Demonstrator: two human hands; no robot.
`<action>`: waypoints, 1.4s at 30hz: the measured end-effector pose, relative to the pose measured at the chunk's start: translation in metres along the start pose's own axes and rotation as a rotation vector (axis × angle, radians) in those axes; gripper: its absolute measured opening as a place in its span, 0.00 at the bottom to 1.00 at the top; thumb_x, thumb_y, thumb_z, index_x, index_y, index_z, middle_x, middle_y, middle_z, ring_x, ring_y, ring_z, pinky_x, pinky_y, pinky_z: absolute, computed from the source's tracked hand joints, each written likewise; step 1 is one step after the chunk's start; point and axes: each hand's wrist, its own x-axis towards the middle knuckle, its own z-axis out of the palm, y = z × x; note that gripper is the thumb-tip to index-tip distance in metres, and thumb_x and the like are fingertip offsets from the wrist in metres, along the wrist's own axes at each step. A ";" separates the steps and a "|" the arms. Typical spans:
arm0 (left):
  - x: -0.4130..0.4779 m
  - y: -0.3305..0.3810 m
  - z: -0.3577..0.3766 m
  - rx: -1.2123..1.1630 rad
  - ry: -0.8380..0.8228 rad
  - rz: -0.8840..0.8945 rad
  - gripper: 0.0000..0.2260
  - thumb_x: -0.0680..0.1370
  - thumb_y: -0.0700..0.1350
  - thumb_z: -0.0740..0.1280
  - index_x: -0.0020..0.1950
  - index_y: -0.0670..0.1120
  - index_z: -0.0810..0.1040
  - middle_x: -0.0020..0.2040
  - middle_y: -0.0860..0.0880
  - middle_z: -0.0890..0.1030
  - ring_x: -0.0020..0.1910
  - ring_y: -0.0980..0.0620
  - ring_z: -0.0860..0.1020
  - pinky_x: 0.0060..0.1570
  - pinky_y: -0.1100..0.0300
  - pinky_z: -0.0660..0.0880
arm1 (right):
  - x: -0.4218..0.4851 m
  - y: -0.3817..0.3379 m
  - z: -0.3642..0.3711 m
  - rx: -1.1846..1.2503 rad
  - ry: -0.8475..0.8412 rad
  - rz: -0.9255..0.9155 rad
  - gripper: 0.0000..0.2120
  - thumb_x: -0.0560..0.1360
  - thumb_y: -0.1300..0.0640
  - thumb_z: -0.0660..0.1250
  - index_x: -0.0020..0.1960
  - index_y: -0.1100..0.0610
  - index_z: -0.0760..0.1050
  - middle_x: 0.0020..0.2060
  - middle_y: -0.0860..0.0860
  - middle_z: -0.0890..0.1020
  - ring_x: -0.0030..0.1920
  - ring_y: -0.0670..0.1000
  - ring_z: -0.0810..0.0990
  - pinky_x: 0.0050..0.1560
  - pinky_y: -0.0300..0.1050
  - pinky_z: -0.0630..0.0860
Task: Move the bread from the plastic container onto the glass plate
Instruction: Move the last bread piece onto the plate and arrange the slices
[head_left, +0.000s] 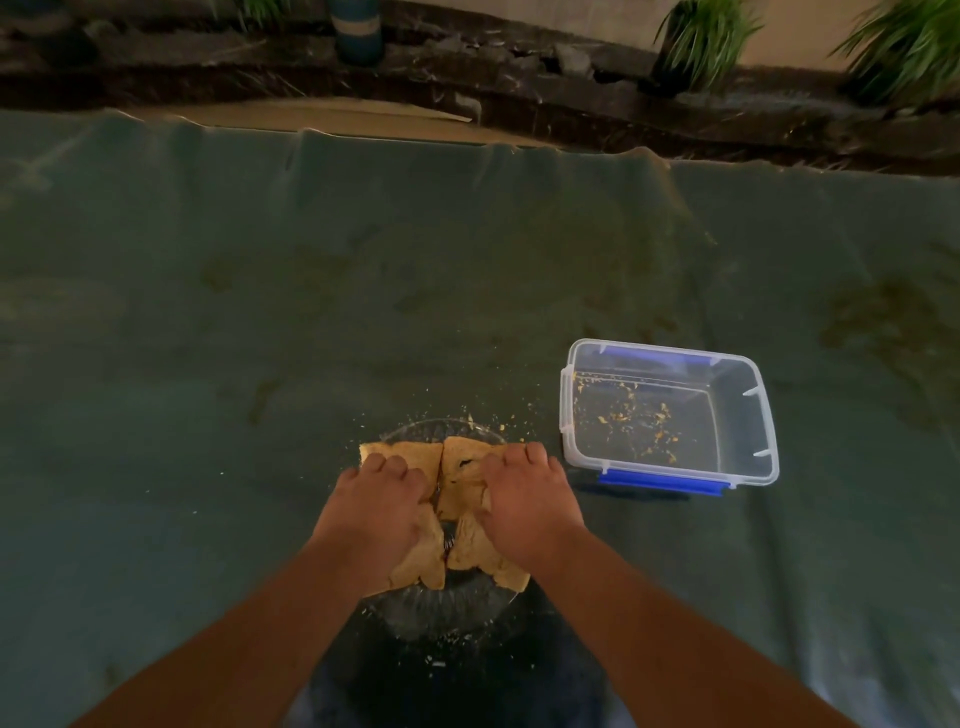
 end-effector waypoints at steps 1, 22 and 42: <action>0.000 -0.002 0.000 -0.076 -0.005 0.007 0.15 0.77 0.55 0.69 0.61 0.54 0.73 0.59 0.52 0.77 0.58 0.49 0.73 0.56 0.50 0.74 | 0.001 0.001 -0.001 0.073 -0.020 -0.015 0.16 0.77 0.53 0.66 0.64 0.54 0.73 0.59 0.57 0.78 0.59 0.60 0.74 0.61 0.57 0.75; -0.023 0.004 0.019 -0.216 0.048 0.026 0.25 0.78 0.52 0.62 0.75 0.50 0.64 0.72 0.47 0.67 0.69 0.46 0.65 0.66 0.49 0.73 | -0.018 -0.021 0.025 0.081 -0.031 -0.076 0.23 0.80 0.48 0.59 0.74 0.50 0.65 0.76 0.61 0.64 0.76 0.66 0.57 0.77 0.65 0.57; -0.060 -0.008 0.054 -0.061 0.179 0.181 0.27 0.77 0.68 0.60 0.66 0.51 0.77 0.62 0.47 0.78 0.58 0.46 0.76 0.54 0.47 0.80 | -0.056 0.002 0.040 -0.080 0.037 -0.331 0.29 0.73 0.33 0.62 0.65 0.53 0.74 0.54 0.55 0.80 0.52 0.58 0.77 0.50 0.56 0.80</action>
